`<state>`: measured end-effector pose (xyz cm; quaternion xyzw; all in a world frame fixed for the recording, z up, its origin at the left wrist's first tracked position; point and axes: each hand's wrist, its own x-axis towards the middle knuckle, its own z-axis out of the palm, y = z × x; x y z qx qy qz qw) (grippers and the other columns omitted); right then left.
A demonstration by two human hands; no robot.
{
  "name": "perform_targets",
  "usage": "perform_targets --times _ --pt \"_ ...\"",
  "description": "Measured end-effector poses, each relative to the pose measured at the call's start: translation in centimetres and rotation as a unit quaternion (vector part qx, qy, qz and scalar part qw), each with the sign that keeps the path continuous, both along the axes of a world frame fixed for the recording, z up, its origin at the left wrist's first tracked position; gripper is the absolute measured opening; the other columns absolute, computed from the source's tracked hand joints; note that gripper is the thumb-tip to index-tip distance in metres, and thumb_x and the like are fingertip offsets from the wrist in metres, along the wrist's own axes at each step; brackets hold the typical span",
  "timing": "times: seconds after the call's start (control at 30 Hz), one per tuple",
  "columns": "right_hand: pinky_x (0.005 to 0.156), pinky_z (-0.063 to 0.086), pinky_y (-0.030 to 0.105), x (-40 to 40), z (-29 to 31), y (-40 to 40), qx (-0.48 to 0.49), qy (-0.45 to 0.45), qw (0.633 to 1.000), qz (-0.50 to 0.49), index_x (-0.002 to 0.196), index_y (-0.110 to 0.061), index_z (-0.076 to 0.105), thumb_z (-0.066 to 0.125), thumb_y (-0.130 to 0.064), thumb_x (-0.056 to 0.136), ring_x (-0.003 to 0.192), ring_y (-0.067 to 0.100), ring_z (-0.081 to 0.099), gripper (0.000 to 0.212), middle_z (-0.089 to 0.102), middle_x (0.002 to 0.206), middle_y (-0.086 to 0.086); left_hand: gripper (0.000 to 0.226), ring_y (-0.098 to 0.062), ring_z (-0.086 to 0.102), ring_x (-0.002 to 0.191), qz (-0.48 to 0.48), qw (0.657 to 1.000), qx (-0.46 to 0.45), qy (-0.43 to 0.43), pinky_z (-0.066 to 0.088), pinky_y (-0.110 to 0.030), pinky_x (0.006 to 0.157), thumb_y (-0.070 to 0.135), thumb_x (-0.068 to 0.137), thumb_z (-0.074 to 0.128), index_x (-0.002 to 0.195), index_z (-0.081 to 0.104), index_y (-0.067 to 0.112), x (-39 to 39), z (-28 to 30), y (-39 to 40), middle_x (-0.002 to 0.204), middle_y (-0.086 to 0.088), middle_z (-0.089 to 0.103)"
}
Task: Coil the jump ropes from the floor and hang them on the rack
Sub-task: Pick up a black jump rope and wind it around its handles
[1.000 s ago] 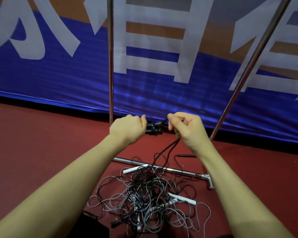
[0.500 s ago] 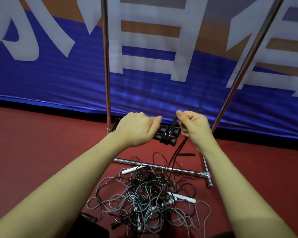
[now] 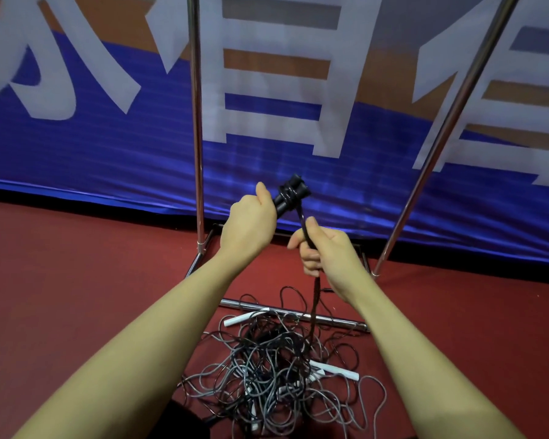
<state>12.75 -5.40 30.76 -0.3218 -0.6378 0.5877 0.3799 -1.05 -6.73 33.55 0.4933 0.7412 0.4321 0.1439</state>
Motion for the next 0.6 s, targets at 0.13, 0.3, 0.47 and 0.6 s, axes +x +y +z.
perform_targets --times 0.13,0.3,0.47,0.6 --pt "0.043 0.019 0.021 0.2 0.3 -0.7 0.016 -0.051 0.998 0.017 0.073 -0.005 0.059 0.032 -0.030 0.103 0.039 0.006 0.022 0.048 0.027 0.043 -0.010 0.044 -0.031 0.048 0.080 0.024 0.998 -0.045 0.032 0.032 -0.036 0.071 0.033 0.102 0.014 0.082 0.045 0.009 0.0 -0.9 0.5 0.093 -0.016 0.057" --pt "0.041 0.025 0.014 1.0 0.8 -1.2 0.087 -0.132 0.987 0.010 0.065 -0.010 0.061 0.039 -0.027 0.102 0.038 0.004 0.025 0.046 0.032 0.039 -0.010 0.049 -0.039 0.057 0.100 0.028 0.985 -0.078 0.149 0.033 -0.036 0.070 0.027 0.103 0.013 0.110 0.055 0.001 0.2 -1.7 0.1 0.110 -0.019 0.061" --pt "0.044 0.025 0.016 1.3 1.6 -1.8 0.139 -0.169 0.974 0.057 0.064 -0.014 0.062 0.048 -0.022 0.099 0.041 0.006 0.027 0.038 0.036 0.043 -0.009 0.053 -0.040 0.060 0.097 0.024 0.969 -0.103 0.223 0.035 -0.037 0.072 0.030 0.104 0.017 0.103 0.062 0.000 -0.3 -2.1 -0.8 0.105 -0.021 0.064" --pt "0.058 0.035 0.030 1.5 2.3 -1.5 0.223 -0.200 0.953 0.044 0.066 -0.014 0.065 0.060 -0.020 0.092 0.058 0.018 0.043 0.027 0.058 0.064 0.021 0.055 -0.040 0.061 0.097 -0.006 0.954 -0.112 0.278 0.033 -0.036 0.070 0.032 0.104 0.019 0.100 0.064 0.002 -0.8 -2.5 -1.2 0.105 -0.021 0.065"
